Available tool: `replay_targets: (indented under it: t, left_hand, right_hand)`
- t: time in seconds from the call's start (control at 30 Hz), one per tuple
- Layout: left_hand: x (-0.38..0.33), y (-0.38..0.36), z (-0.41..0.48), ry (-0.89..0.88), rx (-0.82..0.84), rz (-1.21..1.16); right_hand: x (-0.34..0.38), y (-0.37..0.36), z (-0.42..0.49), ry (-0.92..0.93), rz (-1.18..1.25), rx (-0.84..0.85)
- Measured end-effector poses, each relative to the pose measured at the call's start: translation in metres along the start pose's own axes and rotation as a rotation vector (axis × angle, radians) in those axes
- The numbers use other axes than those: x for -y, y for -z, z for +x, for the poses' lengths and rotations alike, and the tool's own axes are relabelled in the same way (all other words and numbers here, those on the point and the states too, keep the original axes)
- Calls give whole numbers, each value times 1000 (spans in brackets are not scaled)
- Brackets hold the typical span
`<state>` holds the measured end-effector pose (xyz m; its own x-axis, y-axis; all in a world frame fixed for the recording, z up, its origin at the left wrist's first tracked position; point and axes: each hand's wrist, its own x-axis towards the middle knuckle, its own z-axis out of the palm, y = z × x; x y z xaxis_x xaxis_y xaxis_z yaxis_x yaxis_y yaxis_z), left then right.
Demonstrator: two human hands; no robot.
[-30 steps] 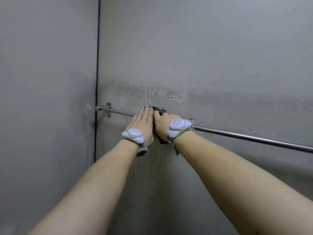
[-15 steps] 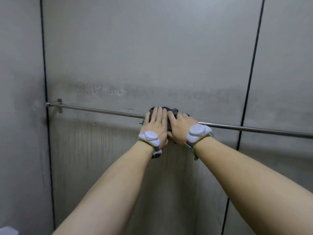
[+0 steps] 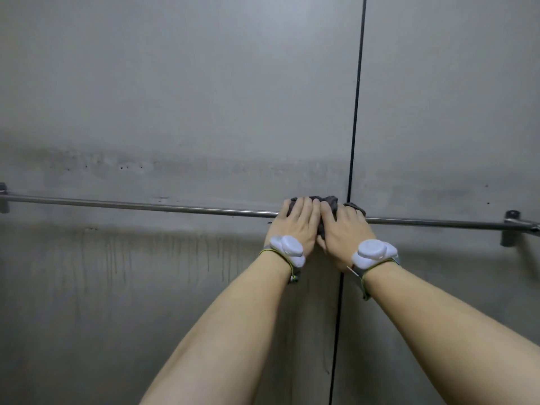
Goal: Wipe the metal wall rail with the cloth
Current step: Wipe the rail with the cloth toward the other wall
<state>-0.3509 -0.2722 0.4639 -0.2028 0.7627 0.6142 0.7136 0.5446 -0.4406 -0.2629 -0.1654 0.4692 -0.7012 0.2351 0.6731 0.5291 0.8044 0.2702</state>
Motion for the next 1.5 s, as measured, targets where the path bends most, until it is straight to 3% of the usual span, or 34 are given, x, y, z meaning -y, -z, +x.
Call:
replay_targets:
  t: [0.33, 0.57, 0.9, 1.03, 1.17, 1.5]
  left_hand:
    - [73, -19, -33, -23, -74, -17]
    - [170, -43, -86, 71, -46, 28]
    - [270, -43, -140, 193, 101, 55]
    - [265, -40, -139, 247, 114, 32]
    - [245, -34, -127, 234, 23, 43]
    - [76, -10, -59, 280, 153, 23]
  right_hand:
    - [84, 1, 24, -48, -1, -50]
    - [194, 12, 58, 21, 31, -174]
    - [304, 25, 99, 155, 159, -35]
    - [295, 35, 94, 178, 158, -19]
    - [265, 35, 85, 239, 157, -46]
    - [100, 6, 29, 213, 144, -13]
